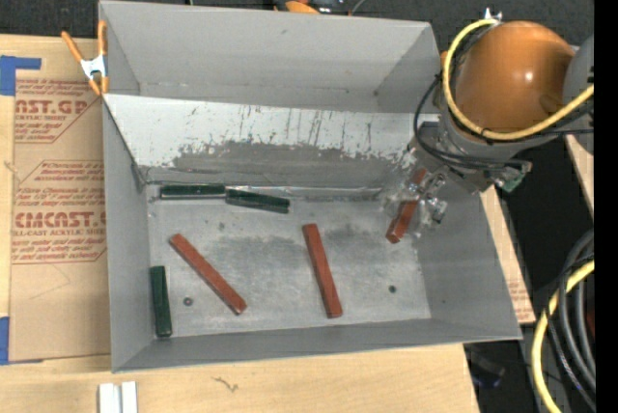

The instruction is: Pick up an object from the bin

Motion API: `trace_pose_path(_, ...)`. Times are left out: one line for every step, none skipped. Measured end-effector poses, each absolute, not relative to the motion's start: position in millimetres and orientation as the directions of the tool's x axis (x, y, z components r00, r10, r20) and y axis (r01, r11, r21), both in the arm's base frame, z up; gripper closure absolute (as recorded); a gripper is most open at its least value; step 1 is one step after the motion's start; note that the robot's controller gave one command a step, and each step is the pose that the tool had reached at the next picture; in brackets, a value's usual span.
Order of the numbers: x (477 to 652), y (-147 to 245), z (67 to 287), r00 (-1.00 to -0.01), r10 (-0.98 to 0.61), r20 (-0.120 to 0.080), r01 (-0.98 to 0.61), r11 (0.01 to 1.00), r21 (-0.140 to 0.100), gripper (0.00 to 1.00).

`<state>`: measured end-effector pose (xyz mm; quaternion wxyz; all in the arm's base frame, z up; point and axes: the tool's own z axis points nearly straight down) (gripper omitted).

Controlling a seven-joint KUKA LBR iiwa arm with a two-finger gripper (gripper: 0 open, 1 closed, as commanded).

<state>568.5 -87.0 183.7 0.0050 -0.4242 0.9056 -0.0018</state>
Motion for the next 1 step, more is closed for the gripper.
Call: trace_pose_path(573.4,-86.0,288.0,-0.655,-0.755,-0.007,-0.755,0.655,-0.009,1.00)
